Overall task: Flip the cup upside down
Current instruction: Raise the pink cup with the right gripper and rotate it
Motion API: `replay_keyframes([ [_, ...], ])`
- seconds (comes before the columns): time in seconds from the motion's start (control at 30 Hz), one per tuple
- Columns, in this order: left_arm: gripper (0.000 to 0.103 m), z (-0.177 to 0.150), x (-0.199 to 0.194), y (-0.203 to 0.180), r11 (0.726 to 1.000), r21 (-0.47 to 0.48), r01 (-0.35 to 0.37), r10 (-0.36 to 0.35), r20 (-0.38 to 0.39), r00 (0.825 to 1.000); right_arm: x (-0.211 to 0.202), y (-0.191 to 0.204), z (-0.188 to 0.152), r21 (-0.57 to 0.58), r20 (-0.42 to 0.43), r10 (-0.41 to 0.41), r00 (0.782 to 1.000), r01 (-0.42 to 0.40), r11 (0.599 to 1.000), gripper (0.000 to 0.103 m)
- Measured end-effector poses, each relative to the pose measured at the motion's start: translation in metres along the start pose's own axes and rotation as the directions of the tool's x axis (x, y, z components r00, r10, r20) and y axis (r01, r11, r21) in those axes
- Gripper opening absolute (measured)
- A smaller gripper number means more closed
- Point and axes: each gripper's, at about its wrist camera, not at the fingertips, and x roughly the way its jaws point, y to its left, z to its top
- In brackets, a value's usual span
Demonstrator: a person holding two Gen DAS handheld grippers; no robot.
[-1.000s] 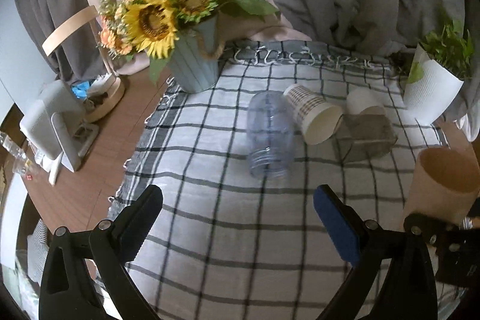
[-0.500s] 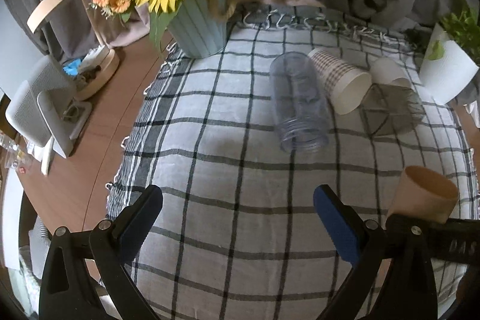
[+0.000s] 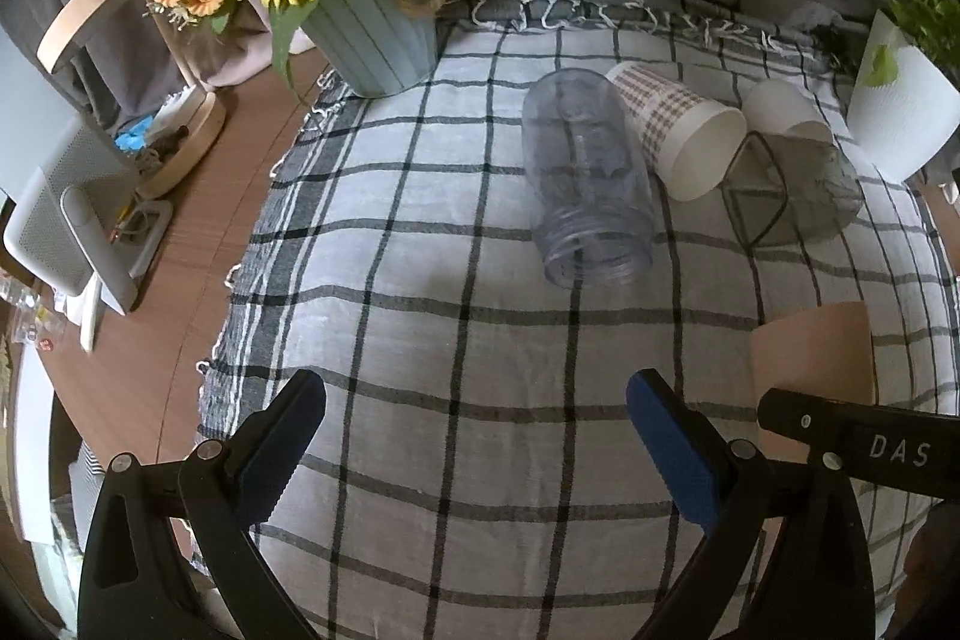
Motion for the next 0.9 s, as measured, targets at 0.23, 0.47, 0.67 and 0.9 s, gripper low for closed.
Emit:
replay_keyframes([
  [0.23,0.102,-0.003,0.001,-0.002,1.000,-0.017,-0.012,0.012,-0.017,1.000,-0.004,-0.004,-0.002,-0.033,0.012,-0.014,1.000,0.014,0.999,0.075],
  [0.47,0.102,-0.007,-0.021,0.004,0.999,-0.046,-0.008,0.009,0.009,1.000,-0.033,-0.003,-0.015,-0.065,0.062,0.026,0.998,-0.022,0.998,0.078],
  [0.67,0.102,-0.021,-0.047,-0.005,0.996,-0.052,0.073,-0.069,0.064,0.996,-0.087,-0.016,-0.043,-0.063,0.231,0.005,0.973,0.010,0.998,0.078],
  [0.9,0.102,-0.047,-0.071,-0.047,0.992,0.045,0.116,-0.122,0.163,0.979,-0.119,-0.049,-0.066,-0.044,0.344,-0.070,0.936,0.091,0.995,0.078],
])
